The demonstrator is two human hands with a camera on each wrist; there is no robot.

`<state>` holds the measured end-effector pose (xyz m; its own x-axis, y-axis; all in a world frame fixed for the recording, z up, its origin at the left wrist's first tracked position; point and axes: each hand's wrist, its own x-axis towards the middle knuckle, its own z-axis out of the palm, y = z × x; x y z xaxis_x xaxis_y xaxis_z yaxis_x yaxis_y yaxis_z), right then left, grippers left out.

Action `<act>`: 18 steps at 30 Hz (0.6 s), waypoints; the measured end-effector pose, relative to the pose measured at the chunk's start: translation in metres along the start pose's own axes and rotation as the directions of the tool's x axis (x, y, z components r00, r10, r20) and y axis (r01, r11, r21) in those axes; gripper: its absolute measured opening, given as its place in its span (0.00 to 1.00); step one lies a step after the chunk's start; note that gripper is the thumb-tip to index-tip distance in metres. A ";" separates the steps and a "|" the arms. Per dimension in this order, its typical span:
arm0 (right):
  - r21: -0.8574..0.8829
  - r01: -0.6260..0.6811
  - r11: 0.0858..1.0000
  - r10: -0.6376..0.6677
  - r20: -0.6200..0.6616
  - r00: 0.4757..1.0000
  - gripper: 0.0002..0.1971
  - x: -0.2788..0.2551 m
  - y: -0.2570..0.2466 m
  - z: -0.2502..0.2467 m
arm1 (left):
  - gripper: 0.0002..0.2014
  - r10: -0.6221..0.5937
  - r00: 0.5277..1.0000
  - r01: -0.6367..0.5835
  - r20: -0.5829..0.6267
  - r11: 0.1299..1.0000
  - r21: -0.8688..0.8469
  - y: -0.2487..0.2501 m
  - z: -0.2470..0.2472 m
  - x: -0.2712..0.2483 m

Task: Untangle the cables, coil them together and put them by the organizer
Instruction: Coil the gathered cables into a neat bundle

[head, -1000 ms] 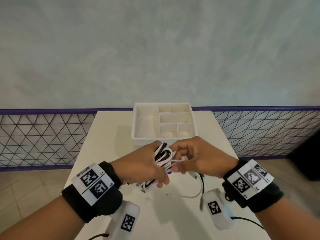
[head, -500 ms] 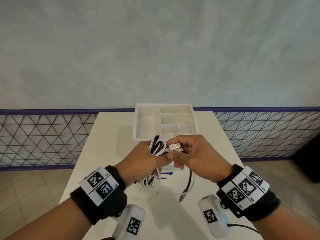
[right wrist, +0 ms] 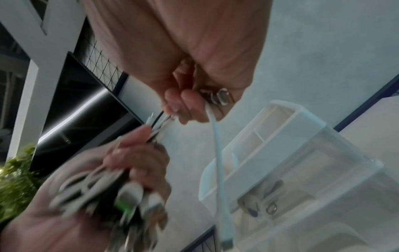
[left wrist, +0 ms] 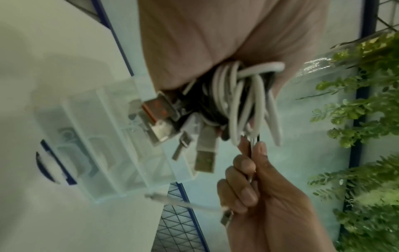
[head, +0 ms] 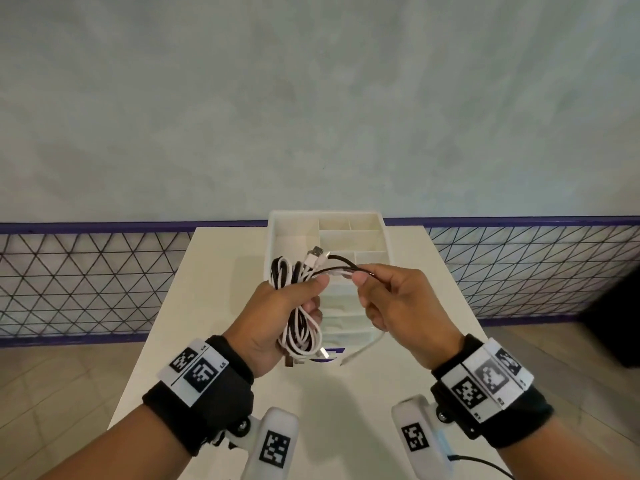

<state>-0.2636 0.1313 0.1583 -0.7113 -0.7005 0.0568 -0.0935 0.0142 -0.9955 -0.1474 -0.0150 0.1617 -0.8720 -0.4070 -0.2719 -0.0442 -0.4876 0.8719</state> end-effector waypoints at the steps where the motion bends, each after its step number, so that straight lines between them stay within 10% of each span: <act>1: 0.002 0.031 1.000 -0.031 -0.024 0.999 0.10 -0.002 0.002 0.006 | 0.10 -0.004 1.000 0.004 0.003 0.999 -0.032 -0.001 0.002 0.001; 12: -0.423 0.416 0.805 -0.474 -0.035 0.880 0.08 -0.021 0.015 0.041 | 0.12 0.097 0.995 -0.097 0.034 0.995 -0.001 -0.005 0.008 -0.004; 18: -0.613 0.491 0.619 -0.455 0.229 0.860 0.10 -0.021 0.017 0.036 | 0.18 0.119 0.990 -0.112 -0.070 0.990 0.090 -0.003 0.010 -0.005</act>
<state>-0.2251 0.1200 0.1377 -0.4097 -0.7728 0.4847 -0.8342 0.1024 -0.5419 -0.1480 -0.0036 0.1647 -0.8351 -0.5148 -0.1941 0.0103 -0.3674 0.9300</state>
